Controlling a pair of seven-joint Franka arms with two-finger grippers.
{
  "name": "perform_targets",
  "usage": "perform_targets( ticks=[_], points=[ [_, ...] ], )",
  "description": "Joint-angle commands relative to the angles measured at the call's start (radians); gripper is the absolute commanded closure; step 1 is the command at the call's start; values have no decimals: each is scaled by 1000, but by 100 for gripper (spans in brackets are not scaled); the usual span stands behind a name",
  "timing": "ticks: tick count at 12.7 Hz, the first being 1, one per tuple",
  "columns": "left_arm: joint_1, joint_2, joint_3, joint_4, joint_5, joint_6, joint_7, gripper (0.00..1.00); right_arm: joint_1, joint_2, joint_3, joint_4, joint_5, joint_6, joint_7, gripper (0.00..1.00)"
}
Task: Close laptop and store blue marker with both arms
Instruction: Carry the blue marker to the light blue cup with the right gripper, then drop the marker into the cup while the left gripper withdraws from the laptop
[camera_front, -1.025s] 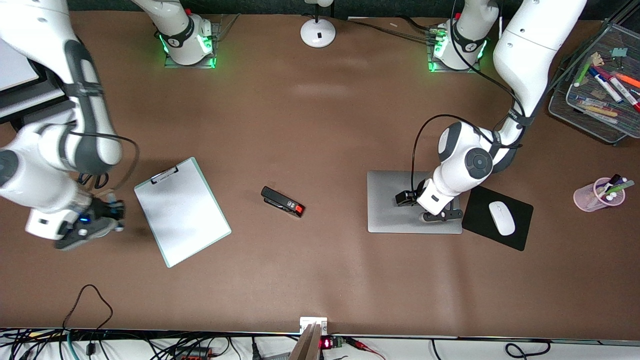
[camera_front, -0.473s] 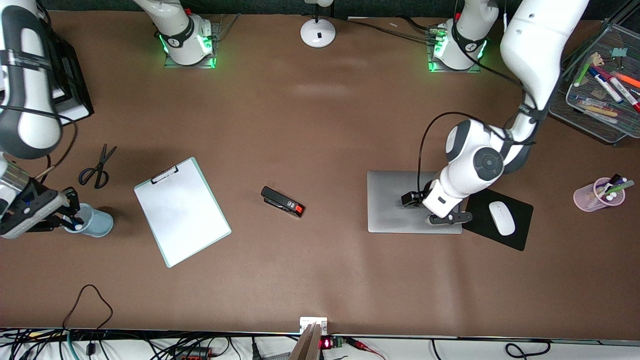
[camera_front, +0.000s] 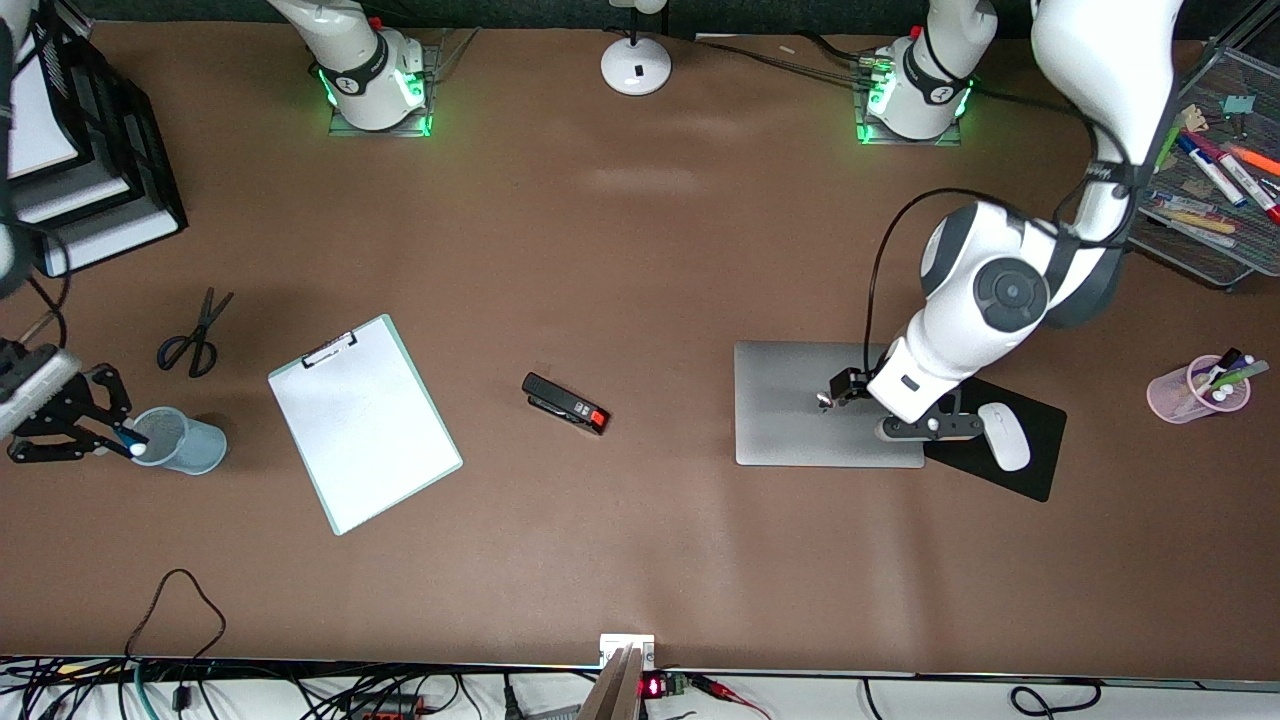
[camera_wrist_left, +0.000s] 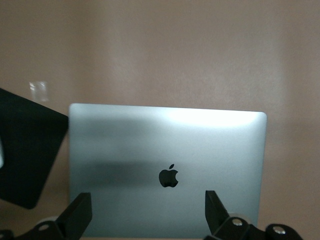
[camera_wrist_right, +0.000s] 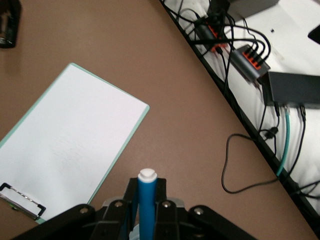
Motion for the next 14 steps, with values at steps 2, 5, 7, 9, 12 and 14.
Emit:
perform_targets(
  ticks=[2, 5, 7, 9, 12, 14],
  points=[
    [5, -117, 7, -8, 62, -95, -13, 0, -86, -11, 11, 2, 155, -110, -255, 100],
    [31, -179, 5, 25, 62, -188, -1, 0, -144, 7, 11, 2, 233, -200, -402, 100],
    [70, -239, 2, 35, 62, -244, 17, 0, -173, 28, 11, 9, 250, -263, -442, 100],
    [88, -288, -3, 35, 61, -273, 68, 0, -193, 64, 11, 55, 301, -335, -513, 100],
    [94, -340, 2, 71, 55, -376, 105, 0, -224, 148, 11, 158, 339, -482, -583, 100],
    [96, -351, 2, 117, 50, -455, 137, 0, -239, 176, 11, 190, 372, -501, -649, 100]
  ],
)
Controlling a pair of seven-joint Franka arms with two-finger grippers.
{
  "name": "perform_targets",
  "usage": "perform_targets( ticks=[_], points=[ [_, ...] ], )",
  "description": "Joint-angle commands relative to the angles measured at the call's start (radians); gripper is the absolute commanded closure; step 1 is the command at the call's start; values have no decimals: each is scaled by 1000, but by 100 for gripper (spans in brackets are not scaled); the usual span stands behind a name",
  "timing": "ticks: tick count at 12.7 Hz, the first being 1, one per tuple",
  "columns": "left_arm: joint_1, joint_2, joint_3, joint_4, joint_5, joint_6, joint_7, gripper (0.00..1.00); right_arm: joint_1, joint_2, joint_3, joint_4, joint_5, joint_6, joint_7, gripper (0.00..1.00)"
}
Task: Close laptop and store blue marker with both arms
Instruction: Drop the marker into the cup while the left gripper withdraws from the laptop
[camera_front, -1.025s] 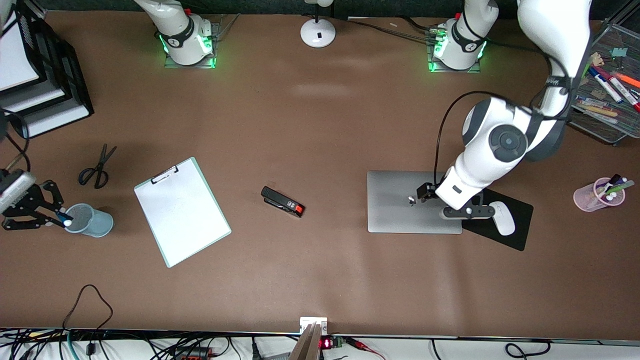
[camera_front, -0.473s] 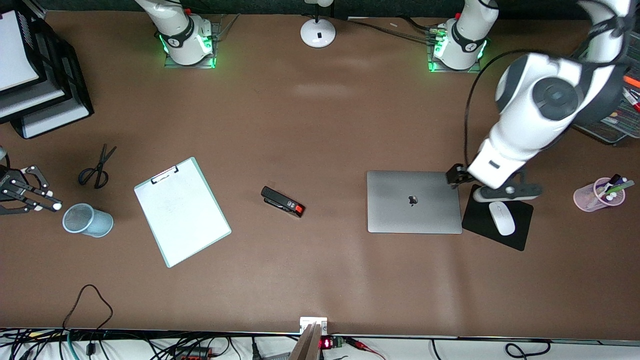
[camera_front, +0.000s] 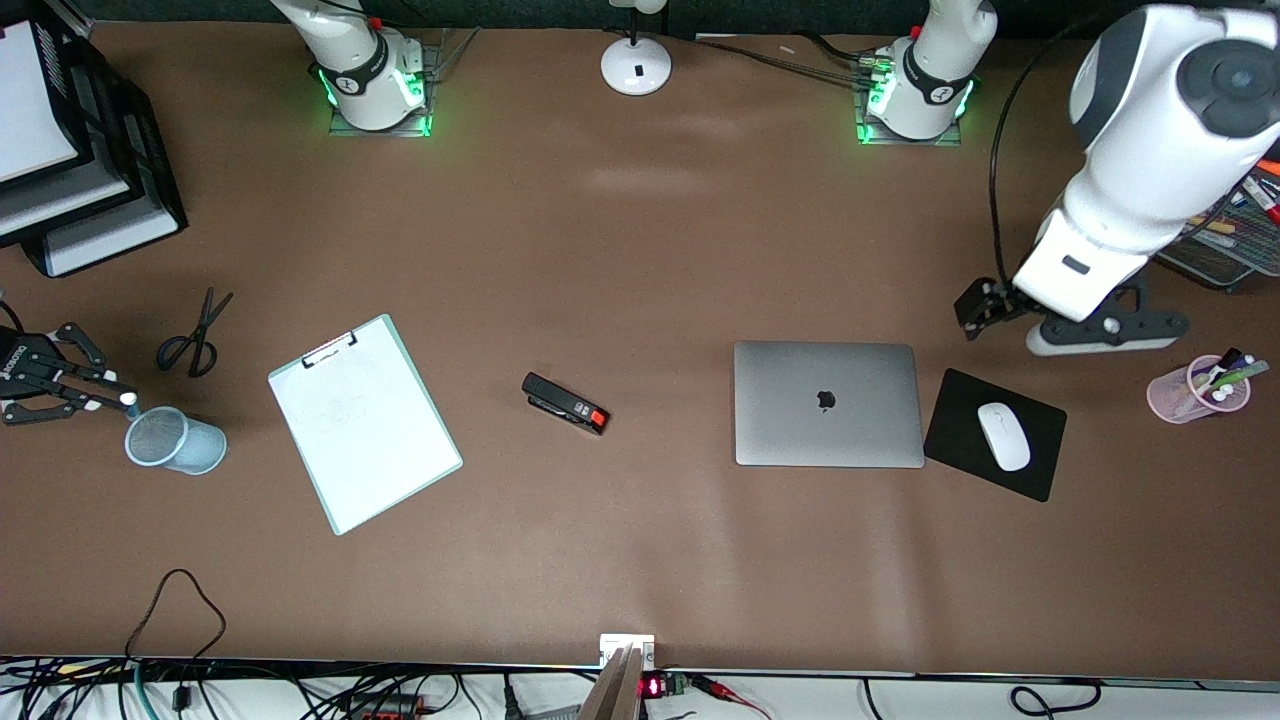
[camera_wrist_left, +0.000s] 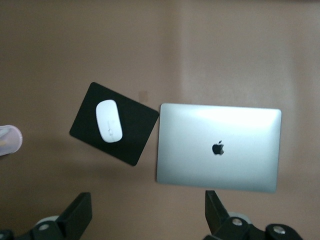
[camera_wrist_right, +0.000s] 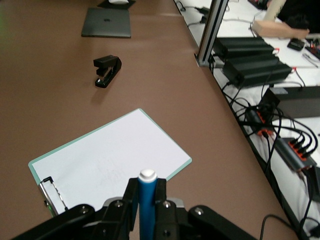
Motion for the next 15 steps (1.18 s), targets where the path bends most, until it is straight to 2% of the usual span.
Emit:
perform_targets(
  ticks=[1, 5, 10, 13, 15],
  points=[
    [17, -19, -7, 64, 13, -105, 58, 0, -32, 59, 11, 87, 38, -52, -75, 100],
    [61, -39, -8, 131, -46, -217, 142, 0, -47, 116, 14, 97, 40, -55, -149, 100],
    [79, -107, -7, 137, -95, -303, 177, 0, -67, 153, 16, 98, 47, -77, -171, 100],
    [95, -110, -10, 151, -108, -336, 191, 0, -71, 176, 16, 98, 47, -77, -198, 100],
    [96, -102, -4, 226, -108, -408, 193, 0, -80, 193, 16, 98, 47, -77, -216, 100]
  ],
)
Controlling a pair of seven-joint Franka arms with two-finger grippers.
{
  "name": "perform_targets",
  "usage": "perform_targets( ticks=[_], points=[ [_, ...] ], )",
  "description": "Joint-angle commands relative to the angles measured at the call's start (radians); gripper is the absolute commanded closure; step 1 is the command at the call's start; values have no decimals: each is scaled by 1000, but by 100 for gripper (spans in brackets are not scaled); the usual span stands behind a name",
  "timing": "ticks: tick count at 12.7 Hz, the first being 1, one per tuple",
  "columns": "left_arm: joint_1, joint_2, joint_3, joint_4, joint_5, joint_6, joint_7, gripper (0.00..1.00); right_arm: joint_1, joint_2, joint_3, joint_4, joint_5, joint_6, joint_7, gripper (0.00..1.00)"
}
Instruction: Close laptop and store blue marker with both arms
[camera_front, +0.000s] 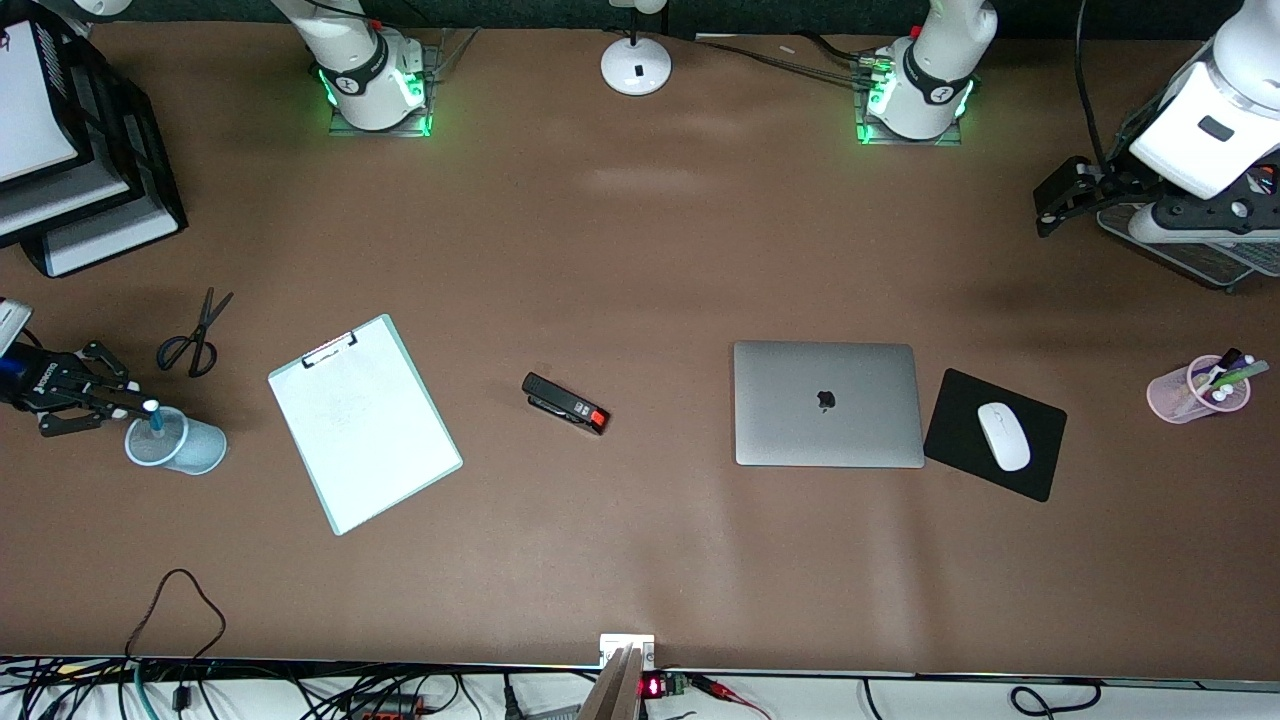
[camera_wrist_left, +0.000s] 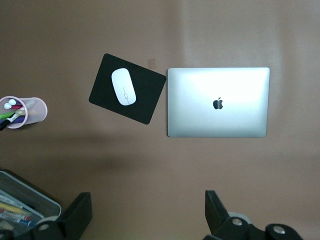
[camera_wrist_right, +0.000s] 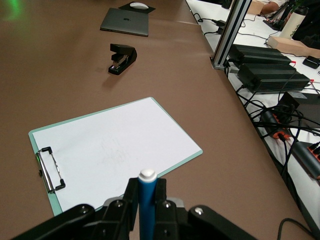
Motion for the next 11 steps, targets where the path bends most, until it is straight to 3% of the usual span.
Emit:
perform_targets(
  ticks=[1, 11],
  points=[
    [15, 3, -5, 82, -15, -92, 30, 0, -31, 33, 14, 32, 23, -25, -39, 100],
    [12, 0, -7, 139, -15, -137, 47, 0, -37, 128, 12, 94, 78, 12, -28, 99]
  ],
)
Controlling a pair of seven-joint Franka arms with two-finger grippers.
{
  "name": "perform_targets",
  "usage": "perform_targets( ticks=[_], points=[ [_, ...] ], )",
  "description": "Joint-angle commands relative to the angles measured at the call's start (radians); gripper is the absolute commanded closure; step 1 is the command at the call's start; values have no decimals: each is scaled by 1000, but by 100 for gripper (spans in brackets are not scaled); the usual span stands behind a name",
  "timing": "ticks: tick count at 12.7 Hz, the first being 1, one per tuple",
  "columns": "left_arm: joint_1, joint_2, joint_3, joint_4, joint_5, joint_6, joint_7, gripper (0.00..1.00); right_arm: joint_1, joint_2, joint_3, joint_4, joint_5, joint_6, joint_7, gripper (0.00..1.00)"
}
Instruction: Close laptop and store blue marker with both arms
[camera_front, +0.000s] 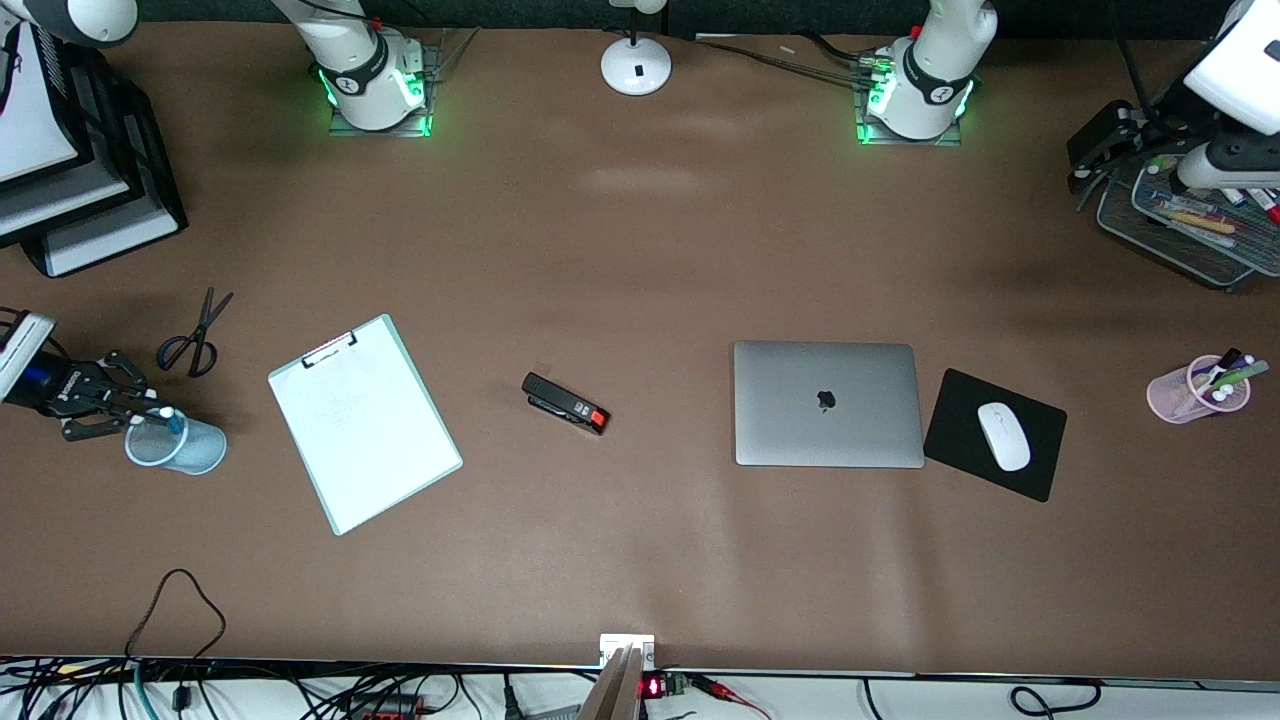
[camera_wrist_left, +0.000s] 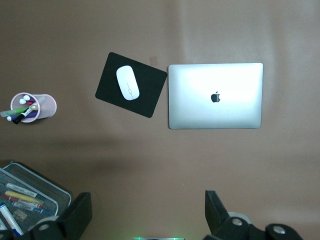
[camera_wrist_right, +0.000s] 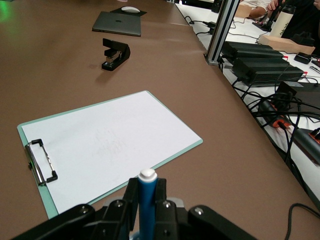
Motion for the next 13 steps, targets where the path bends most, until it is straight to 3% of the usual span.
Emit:
perform_targets(
  ticks=[1, 3, 6, 11, 12, 13],
  points=[
    [6, -1, -4, 24, -15, -37, 25, 0, -16, 41, 12, 65, 24, 19, -4, 99],
    [-5, -4, 2, 22, -15, -61, 28, 0, -16, 44, 12, 67, 24, 36, -7, 99],
    [-131, -16, 126, 6, -15, -60, 28, 0, -16, 68, 12, 67, 24, 48, -9, 99],
    [-209, -76, 230, -112, -48, 11, 84, 0, -23, 90, 12, 67, 24, 49, -4, 98],
    [-207, -78, 239, -117, -65, 11, 89, 0, -23, 84, 10, 67, 24, 43, 14, 60],
    [-209, -81, 244, -129, -66, 12, 91, 0, -23, 78, 9, 68, 23, 40, 66, 1]
  ],
)
